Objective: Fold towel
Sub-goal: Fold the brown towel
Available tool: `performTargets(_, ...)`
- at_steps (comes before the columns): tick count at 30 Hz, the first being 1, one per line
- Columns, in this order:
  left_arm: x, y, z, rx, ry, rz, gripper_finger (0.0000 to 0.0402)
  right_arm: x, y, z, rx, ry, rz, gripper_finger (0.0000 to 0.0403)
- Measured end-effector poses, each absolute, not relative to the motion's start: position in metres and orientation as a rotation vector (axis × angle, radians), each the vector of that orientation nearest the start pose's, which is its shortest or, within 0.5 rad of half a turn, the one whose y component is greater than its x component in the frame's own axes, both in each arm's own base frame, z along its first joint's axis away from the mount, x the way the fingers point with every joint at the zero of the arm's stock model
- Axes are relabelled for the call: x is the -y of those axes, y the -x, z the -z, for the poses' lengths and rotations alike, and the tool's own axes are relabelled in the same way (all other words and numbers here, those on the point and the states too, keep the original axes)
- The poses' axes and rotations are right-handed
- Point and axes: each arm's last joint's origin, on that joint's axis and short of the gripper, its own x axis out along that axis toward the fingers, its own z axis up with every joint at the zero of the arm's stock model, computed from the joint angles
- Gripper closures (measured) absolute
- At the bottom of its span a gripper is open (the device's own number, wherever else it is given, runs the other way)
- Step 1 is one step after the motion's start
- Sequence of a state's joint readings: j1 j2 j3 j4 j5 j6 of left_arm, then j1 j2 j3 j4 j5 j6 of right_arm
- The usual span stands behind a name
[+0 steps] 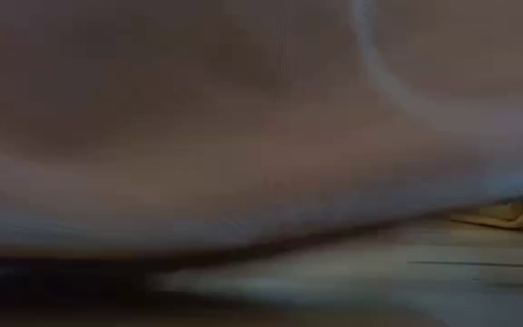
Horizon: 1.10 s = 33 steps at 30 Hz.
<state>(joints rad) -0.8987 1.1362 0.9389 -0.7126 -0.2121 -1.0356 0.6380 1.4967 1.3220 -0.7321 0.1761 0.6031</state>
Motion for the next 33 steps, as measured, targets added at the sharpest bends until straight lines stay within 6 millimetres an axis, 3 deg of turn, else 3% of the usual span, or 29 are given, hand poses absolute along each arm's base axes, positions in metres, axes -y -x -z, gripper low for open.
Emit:
performTargets(3, 0.162, -0.135, -0.248, -1.056, 0.423, 0.065, 0.0399, -0.176, -0.25, -0.274, -0.986, -0.151, -0.097, 0.0399)
performTargets(9, 0.131, -0.121, -0.186, -1.122, 0.304, -0.226, 0.0399, -0.138, -0.239, -0.196, -1.069, -0.018, 0.132, 0.0399)
performTargets(13, 0.116, -0.115, -0.162, -1.147, 0.277, -0.309, 0.0398, -0.117, -0.233, -0.168, -1.064, 0.02, 0.244, 0.0398)
performTargets(23, 0.104, -0.119, -0.156, -1.132, 0.205, -0.365, 0.0398, -0.096, -0.24, -0.162, -1.074, 0.024, 0.263, 0.0386)
performTargets(27, 0.096, -0.123, -0.156, -1.131, 0.202, -0.411, 0.0384, -0.086, -0.243, -0.162, -1.072, 0.026, 0.314, 0.0341)
performTargets(33, 0.092, -0.126, -0.159, -1.169, 0.212, -0.411, 0.0295, -0.073, -0.246, -0.168, -1.126, 0.025, 0.341, 0.0244)
